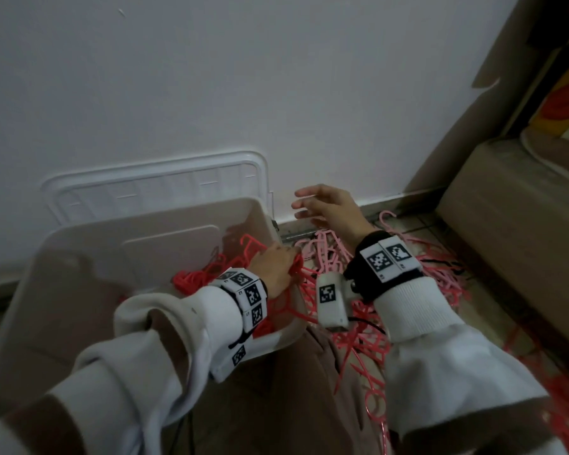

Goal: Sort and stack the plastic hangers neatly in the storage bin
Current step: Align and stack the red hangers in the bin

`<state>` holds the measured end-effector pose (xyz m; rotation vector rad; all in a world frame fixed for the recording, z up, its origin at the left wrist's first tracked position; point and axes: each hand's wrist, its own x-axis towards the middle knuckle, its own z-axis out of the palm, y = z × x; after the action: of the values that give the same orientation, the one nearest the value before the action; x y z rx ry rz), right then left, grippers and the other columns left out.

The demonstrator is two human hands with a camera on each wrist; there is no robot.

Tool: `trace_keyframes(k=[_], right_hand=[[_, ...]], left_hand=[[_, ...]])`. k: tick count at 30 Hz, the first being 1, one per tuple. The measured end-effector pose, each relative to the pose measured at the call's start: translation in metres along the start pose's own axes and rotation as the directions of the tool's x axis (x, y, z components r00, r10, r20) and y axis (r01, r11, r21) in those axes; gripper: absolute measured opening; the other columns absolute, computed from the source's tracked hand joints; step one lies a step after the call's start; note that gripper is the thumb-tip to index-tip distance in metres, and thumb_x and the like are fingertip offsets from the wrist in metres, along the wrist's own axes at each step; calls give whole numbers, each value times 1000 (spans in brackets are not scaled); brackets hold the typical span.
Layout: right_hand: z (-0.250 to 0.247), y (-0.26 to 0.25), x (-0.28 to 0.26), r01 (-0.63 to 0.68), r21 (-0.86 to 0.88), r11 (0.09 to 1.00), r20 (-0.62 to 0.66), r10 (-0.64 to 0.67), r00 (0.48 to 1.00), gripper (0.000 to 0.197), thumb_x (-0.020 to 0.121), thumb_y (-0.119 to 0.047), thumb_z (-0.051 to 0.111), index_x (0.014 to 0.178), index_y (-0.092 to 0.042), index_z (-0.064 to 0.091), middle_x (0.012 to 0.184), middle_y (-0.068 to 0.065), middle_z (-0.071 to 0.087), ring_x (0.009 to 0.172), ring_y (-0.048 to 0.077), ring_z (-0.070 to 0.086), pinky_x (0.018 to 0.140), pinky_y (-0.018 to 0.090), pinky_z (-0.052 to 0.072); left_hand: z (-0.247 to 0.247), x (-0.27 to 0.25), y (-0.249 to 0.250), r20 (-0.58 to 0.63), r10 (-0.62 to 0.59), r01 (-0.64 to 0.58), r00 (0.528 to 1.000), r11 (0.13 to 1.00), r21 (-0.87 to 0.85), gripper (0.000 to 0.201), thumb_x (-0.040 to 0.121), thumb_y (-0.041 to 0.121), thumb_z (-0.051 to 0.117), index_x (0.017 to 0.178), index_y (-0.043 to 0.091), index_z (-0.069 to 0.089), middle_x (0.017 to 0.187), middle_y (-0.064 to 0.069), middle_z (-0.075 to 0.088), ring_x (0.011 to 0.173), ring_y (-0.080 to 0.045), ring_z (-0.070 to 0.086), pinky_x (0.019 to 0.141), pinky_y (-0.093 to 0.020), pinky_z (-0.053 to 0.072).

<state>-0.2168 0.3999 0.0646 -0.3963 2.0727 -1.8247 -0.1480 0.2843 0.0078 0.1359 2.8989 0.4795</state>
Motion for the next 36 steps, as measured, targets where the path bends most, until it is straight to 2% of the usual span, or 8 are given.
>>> trace_keyframes(k=[8,15,19,23,27,29,32,36], right_hand=[[10,-23,6,42,248,968,-88,-20,996,18,88,-4,52,89,-20,61,80,-3,66,72,9,62,79,25,41],[-16,-22,3,5,78,997,-93,3,996,18,88,-5,52,87,-21,60,81,-4,66,70,9,62,72,23,40],[-38,-10,-1,-184,-152,971,34,191,981,14,92,-3,48,96,-12,57,81,1,65,62,7,63,63,23,39],[-49,1,-12,-200,-600,775,253,420,871,26,90,0,51,113,-13,55,105,7,64,85,15,61,68,24,42],[-36,21,-19,46,-845,533,355,494,794,50,84,-4,63,130,-9,46,127,7,54,117,22,50,101,34,39],[-28,31,-20,131,-850,511,386,432,815,39,86,-10,62,124,-6,53,119,9,58,110,23,54,102,36,41],[-23,37,-18,172,-829,532,364,279,889,22,93,-17,53,106,-2,63,90,3,62,79,13,57,82,28,42],[-23,37,-15,151,-766,625,370,237,898,24,96,-20,47,76,-16,59,74,0,61,68,13,56,72,25,44]], left_hand=[[6,-9,4,29,100,-103,995,989,108,49,88,30,58,132,21,39,124,-3,52,115,-25,42,94,-40,44],[-6,0,-16,1,117,-117,993,990,-82,30,84,8,55,111,20,56,104,-6,65,98,-26,61,83,-40,51],[-15,5,-21,-57,137,-141,989,988,-70,10,84,16,63,89,18,55,91,0,61,90,-19,58,74,-27,41],[-24,7,-25,-111,132,-145,985,983,-116,16,84,12,62,81,18,48,87,-2,58,86,-22,57,74,-30,42],[-36,8,-30,-167,81,-114,983,974,-195,20,83,6,62,77,17,46,75,3,52,73,-16,49,58,-19,34],[-42,7,-34,-154,90,-124,984,965,-230,24,81,2,61,75,18,45,71,6,49,71,-14,48,59,-21,33],[-49,2,-40,-122,83,-105,989,977,-186,20,82,6,63,79,17,46,80,1,51,76,-17,49,68,-26,36],[-47,-2,-42,-92,85,-94,992,991,-97,12,90,14,55,101,10,57,100,-9,56,97,-26,55,82,-33,43]])
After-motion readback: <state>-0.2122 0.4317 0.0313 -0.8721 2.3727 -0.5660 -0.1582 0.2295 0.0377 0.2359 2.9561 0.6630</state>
